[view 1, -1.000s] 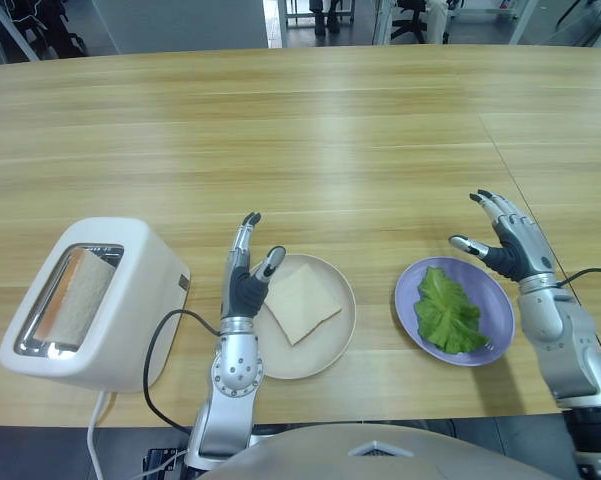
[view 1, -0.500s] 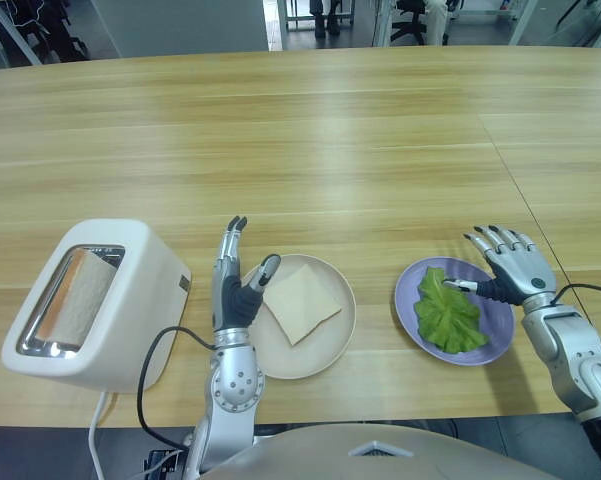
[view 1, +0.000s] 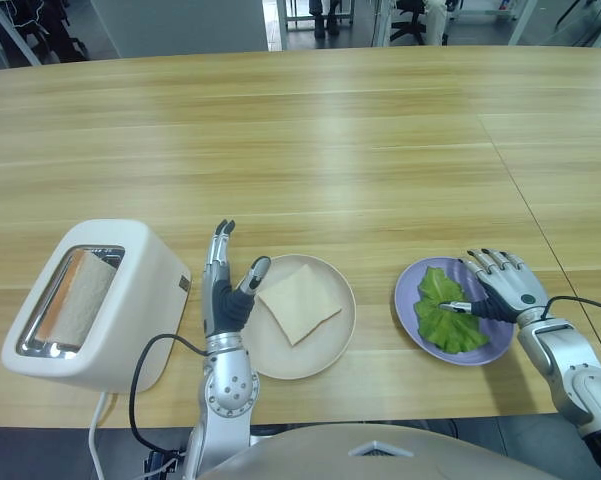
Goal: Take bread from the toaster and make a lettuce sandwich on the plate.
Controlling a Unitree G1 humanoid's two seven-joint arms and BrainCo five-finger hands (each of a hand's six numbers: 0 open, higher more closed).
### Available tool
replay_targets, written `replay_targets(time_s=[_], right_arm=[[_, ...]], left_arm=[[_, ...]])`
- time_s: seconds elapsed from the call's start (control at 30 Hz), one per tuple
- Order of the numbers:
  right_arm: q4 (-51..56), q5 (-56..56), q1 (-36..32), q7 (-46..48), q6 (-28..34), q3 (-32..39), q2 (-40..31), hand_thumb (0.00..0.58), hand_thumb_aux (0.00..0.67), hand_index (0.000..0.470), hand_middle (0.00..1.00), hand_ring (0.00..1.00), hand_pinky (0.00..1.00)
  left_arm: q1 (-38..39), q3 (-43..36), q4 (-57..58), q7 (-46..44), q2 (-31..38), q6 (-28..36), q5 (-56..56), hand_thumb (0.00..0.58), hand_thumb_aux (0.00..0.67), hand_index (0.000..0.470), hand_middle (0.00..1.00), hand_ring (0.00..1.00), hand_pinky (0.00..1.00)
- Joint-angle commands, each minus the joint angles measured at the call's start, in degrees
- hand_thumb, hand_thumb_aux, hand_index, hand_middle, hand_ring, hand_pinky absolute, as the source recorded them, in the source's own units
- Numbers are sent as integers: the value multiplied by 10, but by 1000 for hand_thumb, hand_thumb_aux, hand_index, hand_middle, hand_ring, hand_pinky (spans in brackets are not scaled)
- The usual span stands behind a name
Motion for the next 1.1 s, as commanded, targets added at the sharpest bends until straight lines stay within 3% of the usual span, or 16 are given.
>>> replay_targets(time_s=[0.03, 0.23, 0.27, 0.3, 0.33, 0.4, 0.47, 0.53, 0.57, 1.1], right_arm=[[-11, -2, 12, 20, 3, 13, 4, 0, 0, 0, 0, 0, 0], [-11, 11, 23, 30, 6, 18, 18, 0, 0, 0, 0, 0, 0], [-12, 12, 23, 30, 6, 18, 19, 83, 50, 34, 0, 0, 0], [-13, 12, 23, 30, 6, 18, 20, 281, 189, 130, 0, 0, 0], [-13, 15, 23, 32, 5, 17, 21, 281, 189, 130, 0, 0, 0], [-14, 20, 24, 34, 4, 16, 23, 464, 370, 254, 0, 0, 0], [-18, 21, 26, 33, 4, 16, 25, 523, 460, 316, 0, 0, 0], [-21, 21, 26, 33, 5, 16, 26, 535, 483, 332, 0, 0, 0], [-22, 21, 26, 32, 6, 16, 27, 580, 670, 460, 0, 0, 0], [-41, 36, 5, 16, 11, -3, 39, 580, 670, 460, 0, 0, 0]], left_arm=[[3, 5, -6, 1, -2, 6, 3, 0, 0, 0, 0, 0, 0], [3, 10, -6, -1, -2, 6, 3, 0, 0, 0, 0, 0, 0], [4, 10, -6, -1, -2, 6, 3, 0, 0, 0, 0, 0, 0], [4, 10, -5, -1, -3, 5, 4, 0, 0, 0, 0, 0, 0], [4, 10, -4, -1, -3, 5, 4, 0, 0, 0, 0, 0, 0], [2, 10, -3, -3, -2, 5, 4, 0, 0, 0, 0, 0, 0], [0, 11, -1, -3, -2, 5, 4, 0, 0, 0, 0, 0, 0], [-1, 11, 1, -4, -1, 4, 3, 0, 0, 0, 0, 0, 0], [-1, 12, 2, -4, -1, 4, 3, 0, 0, 0, 0, 0, 0], [-8, 11, 18, -4, -2, -1, -2, 0, 0, 0, 0, 0, 0]])
